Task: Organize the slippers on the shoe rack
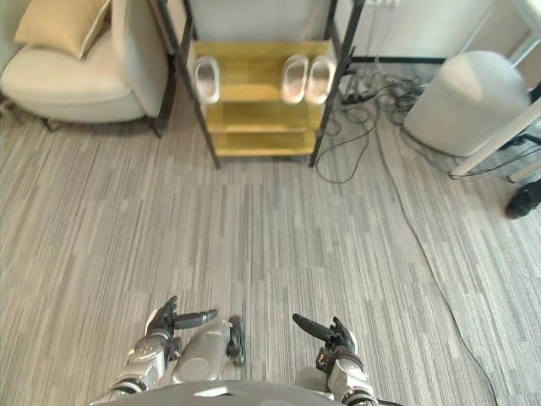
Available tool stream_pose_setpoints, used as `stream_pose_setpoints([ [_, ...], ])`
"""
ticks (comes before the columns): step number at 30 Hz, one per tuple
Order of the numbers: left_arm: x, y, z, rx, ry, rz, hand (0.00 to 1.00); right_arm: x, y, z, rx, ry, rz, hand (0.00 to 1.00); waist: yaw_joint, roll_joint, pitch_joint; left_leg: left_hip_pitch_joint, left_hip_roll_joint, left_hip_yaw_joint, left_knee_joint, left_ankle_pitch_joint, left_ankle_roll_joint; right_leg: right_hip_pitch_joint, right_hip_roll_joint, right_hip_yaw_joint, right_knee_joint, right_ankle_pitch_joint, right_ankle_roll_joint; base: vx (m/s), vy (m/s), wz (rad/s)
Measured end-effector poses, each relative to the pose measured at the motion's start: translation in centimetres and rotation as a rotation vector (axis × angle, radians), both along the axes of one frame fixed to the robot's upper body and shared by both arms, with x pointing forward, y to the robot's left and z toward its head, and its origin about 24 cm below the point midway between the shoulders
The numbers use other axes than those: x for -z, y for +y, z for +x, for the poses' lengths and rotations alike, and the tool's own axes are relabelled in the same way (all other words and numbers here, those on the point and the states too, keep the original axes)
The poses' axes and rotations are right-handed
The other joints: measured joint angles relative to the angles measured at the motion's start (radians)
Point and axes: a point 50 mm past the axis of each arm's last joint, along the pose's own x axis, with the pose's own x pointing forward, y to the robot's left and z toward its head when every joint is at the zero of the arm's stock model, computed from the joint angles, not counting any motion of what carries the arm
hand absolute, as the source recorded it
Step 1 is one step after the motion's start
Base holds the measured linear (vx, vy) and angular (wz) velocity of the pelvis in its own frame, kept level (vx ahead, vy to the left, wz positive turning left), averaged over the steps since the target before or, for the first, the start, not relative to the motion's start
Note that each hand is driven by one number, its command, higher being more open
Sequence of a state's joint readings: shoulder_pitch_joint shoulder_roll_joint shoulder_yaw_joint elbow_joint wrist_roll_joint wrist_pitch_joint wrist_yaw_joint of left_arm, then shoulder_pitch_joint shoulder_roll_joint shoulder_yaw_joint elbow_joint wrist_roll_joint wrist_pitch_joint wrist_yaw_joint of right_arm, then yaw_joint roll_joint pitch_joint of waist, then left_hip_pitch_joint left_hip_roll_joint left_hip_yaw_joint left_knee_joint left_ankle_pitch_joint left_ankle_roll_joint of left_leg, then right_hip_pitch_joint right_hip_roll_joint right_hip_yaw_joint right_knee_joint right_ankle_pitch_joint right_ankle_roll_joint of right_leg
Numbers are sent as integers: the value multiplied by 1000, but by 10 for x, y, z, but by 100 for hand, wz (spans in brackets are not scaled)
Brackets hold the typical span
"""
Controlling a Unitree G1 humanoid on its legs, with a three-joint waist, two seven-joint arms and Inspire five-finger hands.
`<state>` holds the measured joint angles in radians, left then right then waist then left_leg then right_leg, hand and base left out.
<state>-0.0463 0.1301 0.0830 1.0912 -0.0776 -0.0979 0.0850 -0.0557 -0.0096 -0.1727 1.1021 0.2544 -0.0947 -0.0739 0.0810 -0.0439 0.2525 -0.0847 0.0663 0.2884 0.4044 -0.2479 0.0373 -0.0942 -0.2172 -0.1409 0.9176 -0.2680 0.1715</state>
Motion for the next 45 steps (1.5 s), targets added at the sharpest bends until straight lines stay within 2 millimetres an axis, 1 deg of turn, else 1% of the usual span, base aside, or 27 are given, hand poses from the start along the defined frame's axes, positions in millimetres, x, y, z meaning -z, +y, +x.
stream_pose_setpoints([
  [1,1,-2,-2,9,10,-2,100,-2,0,5,-11,-15,-5,100,-8,4,1,68,1,0,-51,0,-1,-57,0,-66,-18,-37,-71,421,-15,2],
  [3,3,-5,-4,20,17,-7,100,-5,0,12,-38,-40,-16,100,-16,9,-1,129,15,0,-103,6,-10,-129,22,-132,-138,-59,-112,432,-69,7],
  [4,3,-7,-5,21,19,-12,100,-7,1,16,-58,-55,-24,100,-21,11,0,149,25,-1,-119,8,-13,-159,41,-144,-217,-57,-115,468,-124,19],
  [5,5,-10,-7,20,26,-21,100,-10,0,22,-66,-78,-28,100,-39,18,2,194,40,-11,-154,7,-19,-219,75,-145,-387,-8,-122,512,-157,21],
  [7,6,-11,-11,22,39,-22,100,-12,-1,24,-68,-89,-34,100,-46,21,3,227,47,-25,-180,5,-39,-237,101,-122,-511,74,-131,494,-162,40],
  [8,7,-12,-14,25,48,-26,100,-9,-5,18,-68,-69,-41,100,-60,16,-2,268,47,-63,-201,-7,-81,-212,124,-85,-587,301,-172,582,-218,54],
  [11,10,-30,-12,36,45,-70,100,-9,-20,15,-58,-41,-73,100,-52,86,5,277,103,-116,-168,13,-119,-206,158,-108,-504,194,-210,581,-258,21],
  [12,10,-33,-13,33,46,-78,100,-8,-24,13,-56,-27,-82,100,-55,102,1,254,123,-134,-99,22,-133,-186,169,-120,-506,169,-217,578,-287,34],
  [13,10,-32,-13,9,43,-87,100,-6,-28,6,-29,-7,-83,100,-61,118,5,175,160,-171,125,68,-147,-106,189,-146,-559,152,-222,446,-221,32],
  [14,10,-32,-12,-7,37,-91,100,-5,-29,3,-26,-2,-85,100,-61,119,5,145,174,-175,204,100,-142,-75,195,-152,-580,150,-223,407,-200,34],
  [15,8,-30,-9,-50,13,-98,100,-4,-29,-3,-17,5,-89,100,-50,120,9,48,228,-151,454,111,-150,21,215,-156,-654,149,-226,367,-166,11],
  [17,3,-26,-3,-58,-31,-87,100,-3,-25,-6,-16,4,-79,100,-30,105,14,-80,258,-87,616,64,-139,121,224,-147,-730,135,-232,392,-112,-4],
  [20,0,-27,2,-57,-62,-88,100,-3,-21,-4,-23,2,-70,100,-18,108,10,-181,237,-22,509,7,-119,177,223,-118,-787,139,-221,265,31,-27],
  [22,-2,-27,6,-51,-79,-86,100,-2,-14,0,-28,5,-50,100,3,102,13,-215,163,-25,221,13,-115,214,198,-78,-809,128,-187,379,192,-52],
  [24,-1,-29,4,-42,-70,-88,100,-1,-15,-3,-27,17,-54,100,7,112,5,-197,113,-31,-36,141,-110,240,189,-63,-809,99,-143,375,233,-30],
  [25,-1,-29,5,-34,-67,-88,100,1,-11,-5,-34,32,-42,100,13,89,-2,-167,73,-21,-70,220,-34,261,157,-46,-810,78,-115,386,198,-8],
  [26,-1,-25,5,-31,-67,-77,100,2,-6,-5,-47,30,-34,100,14,61,-8,-164,47,-18,-79,207,-25,264,136,-49,-822,78,-114,447,201,3],
  [28,-2,-18,8,-27,-66,-66,100,3,-3,-6,-53,36,-27,100,17,39,-8,-161,24,-19,-36,164,5,298,112,-50,-836,81,-107,351,146,24],
  [31,0,-16,3,-28,-45,-66,100,4,-3,-8,-72,47,-36,100,20,42,-12,-108,18,-18,3,85,5,313,94,-37,-733,66,-76,232,118,-1],
  [34,3,-14,-2,-17,-13,-64,100,4,-1,-9,-94,51,-37,100,19,33,-18,-14,4,2,-31,36,13,150,32,12,-294,57,0,226,113,-19],
  [35,3,-13,-3,32,4,-45,100,3,-1,-7,-96,42,-36,100,5,19,-24,22,-14,-4,-38,6,23,45,-1,0,-121,0,-17,286,72,2],
  [36,3,-13,-3,40,7,-41,100,3,-2,-7,-98,40,-39,100,5,15,-26,31,-18,-5,-43,2,24,28,-3,-5,-110,-12,-32,316,-23,24],
  [37,4,-11,-5,53,19,-32,100,2,-2,-4,-102,25,-39,100,-6,10,-27,71,-24,-23,-66,-5,21,-21,8,-37,-130,-45,-85,217,-33,30],
  [39,5,-12,-9,52,31,-34,100,0,-2,-1,-106,7,-40,100,-26,17,-26,99,-12,-62,-80,-10,7,-68,57,-52,-237,-54,-107,247,-95,63],
  [41,6,-12,-11,49,36,-35,100,0,-2,0,-108,2,-39,100,-32,13,-29,115,-12,-92,-85,-16,-24,-92,95,-26,-416,-2,-113,374,-158,65],
  [42,8,-17,-12,47,42,-50,100,2,-9,-7,-99,31,-52,100,-28,32,-41,131,-2,-130,-82,-30,-49,-59,120,-39,-480,90,-155,371,-129,41],
  [45,10,-31,-15,45,49,-86,100,3,-20,-11,-93,55,-75,100,-26,86,-52,133,36,-135,-88,-28,-69,-8,157,-67,-559,92,-162,388,-134,24],
])
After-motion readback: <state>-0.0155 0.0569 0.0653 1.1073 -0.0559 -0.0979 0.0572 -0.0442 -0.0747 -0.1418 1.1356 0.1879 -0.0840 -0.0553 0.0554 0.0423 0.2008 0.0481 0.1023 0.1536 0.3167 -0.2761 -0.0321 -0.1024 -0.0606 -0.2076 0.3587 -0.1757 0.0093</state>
